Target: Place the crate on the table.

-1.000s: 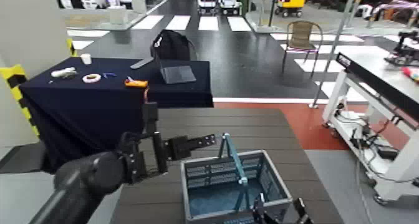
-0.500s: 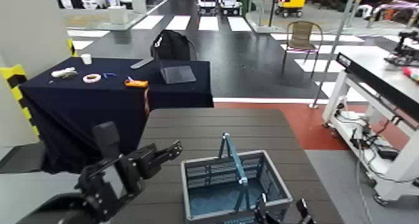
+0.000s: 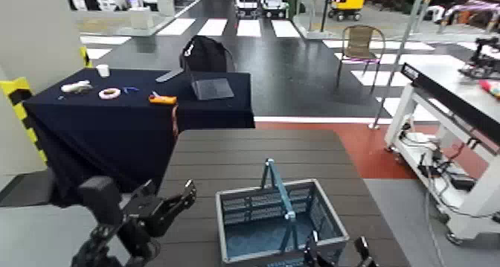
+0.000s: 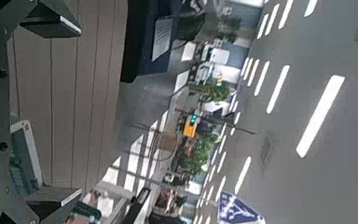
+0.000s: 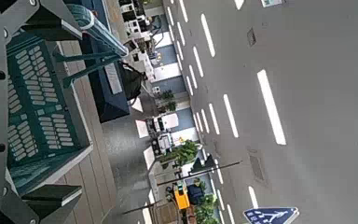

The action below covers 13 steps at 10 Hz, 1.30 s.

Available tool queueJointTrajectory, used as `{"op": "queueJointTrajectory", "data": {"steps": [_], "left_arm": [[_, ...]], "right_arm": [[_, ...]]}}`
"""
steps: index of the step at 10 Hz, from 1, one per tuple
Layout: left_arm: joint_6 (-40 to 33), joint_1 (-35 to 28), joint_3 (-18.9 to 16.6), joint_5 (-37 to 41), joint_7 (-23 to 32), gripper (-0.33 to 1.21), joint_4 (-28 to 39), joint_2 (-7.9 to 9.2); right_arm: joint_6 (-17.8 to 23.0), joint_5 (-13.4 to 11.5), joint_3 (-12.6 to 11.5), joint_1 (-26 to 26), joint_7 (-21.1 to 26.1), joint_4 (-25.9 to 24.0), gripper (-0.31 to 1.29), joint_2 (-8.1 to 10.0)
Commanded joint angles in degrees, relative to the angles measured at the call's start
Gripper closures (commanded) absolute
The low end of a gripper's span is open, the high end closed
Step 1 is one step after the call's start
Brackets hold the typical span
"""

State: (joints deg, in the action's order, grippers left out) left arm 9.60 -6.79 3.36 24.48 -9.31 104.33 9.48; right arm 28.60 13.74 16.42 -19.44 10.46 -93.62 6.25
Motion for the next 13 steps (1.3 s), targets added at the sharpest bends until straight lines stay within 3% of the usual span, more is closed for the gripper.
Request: {"op": "queueJointTrajectory", "data": {"steps": [1, 4, 7, 13], "left_arm": [[-10.39, -5.61, 2.09, -5.84, 4.66, 0.11, -1.06, 0.45], [-18.12, -9.91, 3.85, -10.59, 9.31, 0.11, -2.29, 0.8], [-24.45, -14.22, 3.14, -17.88, 12.92, 0.11, -2.47, 0.8], [-25.33, -14.4, 3.85, -19.38, 14.24, 0.11, -2.82, 0.8]], "right_arm": [[-0.74, -0.64, -0.51, -0.43, 0.0, -0.6, 0.14, -0.18], [-1.0, -0.82, -0.77, -0.78, 0.0, -0.86, 0.14, -0.18], [-1.09, -0.99, -0.95, -0.95, 0.0, -1.13, 0.14, -0.18], [-1.88, -1.52, -1.21, -0.95, -0.09, -1.39, 0.14, -0.18]]}}
